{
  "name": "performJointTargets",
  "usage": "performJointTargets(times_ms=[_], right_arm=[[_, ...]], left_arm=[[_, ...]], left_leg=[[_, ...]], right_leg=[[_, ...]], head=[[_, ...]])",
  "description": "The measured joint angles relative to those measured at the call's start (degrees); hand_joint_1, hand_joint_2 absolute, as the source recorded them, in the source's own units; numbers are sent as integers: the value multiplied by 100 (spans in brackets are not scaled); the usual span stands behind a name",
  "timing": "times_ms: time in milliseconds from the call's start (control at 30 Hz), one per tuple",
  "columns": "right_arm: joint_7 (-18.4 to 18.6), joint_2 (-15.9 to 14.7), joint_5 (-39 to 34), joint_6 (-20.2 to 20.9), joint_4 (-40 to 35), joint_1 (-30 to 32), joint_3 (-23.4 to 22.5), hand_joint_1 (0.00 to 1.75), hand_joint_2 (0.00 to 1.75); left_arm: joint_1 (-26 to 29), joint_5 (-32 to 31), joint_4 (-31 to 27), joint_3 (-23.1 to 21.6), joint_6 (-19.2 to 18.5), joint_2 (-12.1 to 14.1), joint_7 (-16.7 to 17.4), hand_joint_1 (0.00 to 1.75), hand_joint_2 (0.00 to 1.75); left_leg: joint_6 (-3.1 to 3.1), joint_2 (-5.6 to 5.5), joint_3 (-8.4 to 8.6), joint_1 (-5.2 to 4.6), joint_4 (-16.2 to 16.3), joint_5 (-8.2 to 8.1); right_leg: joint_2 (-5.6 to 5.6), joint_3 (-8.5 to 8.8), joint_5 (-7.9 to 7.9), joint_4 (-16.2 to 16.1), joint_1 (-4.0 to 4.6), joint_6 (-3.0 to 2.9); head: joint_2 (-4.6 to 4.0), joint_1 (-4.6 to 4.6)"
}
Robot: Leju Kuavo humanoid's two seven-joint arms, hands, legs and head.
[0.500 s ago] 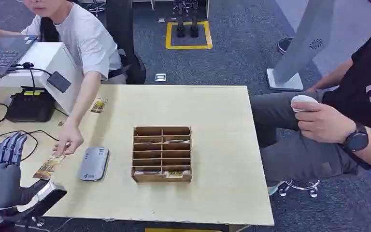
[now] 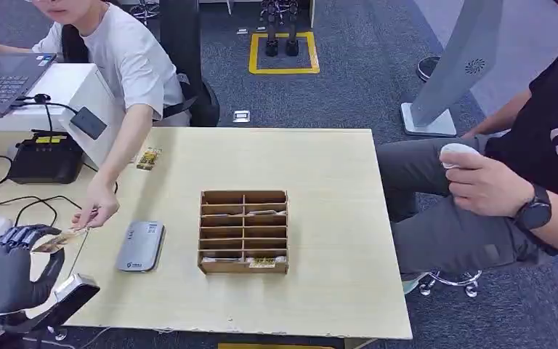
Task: Pass the card to the sensor for recognition and then transmit it.
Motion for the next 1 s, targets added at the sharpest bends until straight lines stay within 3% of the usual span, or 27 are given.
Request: performJointTargets(times_ms=[300,400,500,600,633,833,1000], right_arm=[[9,0,28,-2,0,-3,-11,0,175],[9,0,39,-2,0,-3,-39,0,175],[44,0,44,-15,0,-2,-83,0,175],[72,4,59,-65,0,-3,-107,0,175],[90,9,72,-72,0,-4,-109,0,175],[151,31,151,-68,-7,-26,-109,0,175],[184,39,197,-61,-9,-50,-109,0,175]], left_arm=[[-12,160,0,0,-33,-2,-61,175,175],[-12,676,-2,0,-158,-13,-311,175,175],[-36,1779,-26,0,-785,-74,-370,175,175],[-133,2783,-52,-2,-1780,-197,128,175,175],[-144,2903,-52,-4,-1919,-238,263,175,175],[-214,2577,-37,-63,-1941,-407,759,175,175],[-221,2339,46,-160,-1845,-483,866,175,175]], left_leg=[[0,0,0,0,0,0],[0,0,0,0,0,0],[0,0,1,-1,0,0],[0,-1,0,-1,0,0],[0,1,1,0,0,0],[0,1,1,-1,1,0],[0,1,0,0,0,0]], right_leg=[[0,0,0,0,0,0],[0,0,0,0,0,0],[-1,0,0,0,0,0],[-1,1,0,0,0,0],[1,0,1,0,0,0],[2,-1,1,0,0,0],[2,-2,0,0,0,0]], head=[[0,0],[2,0],[0,-2],[0,0],[2,-2],[2,-2],[0,0]])
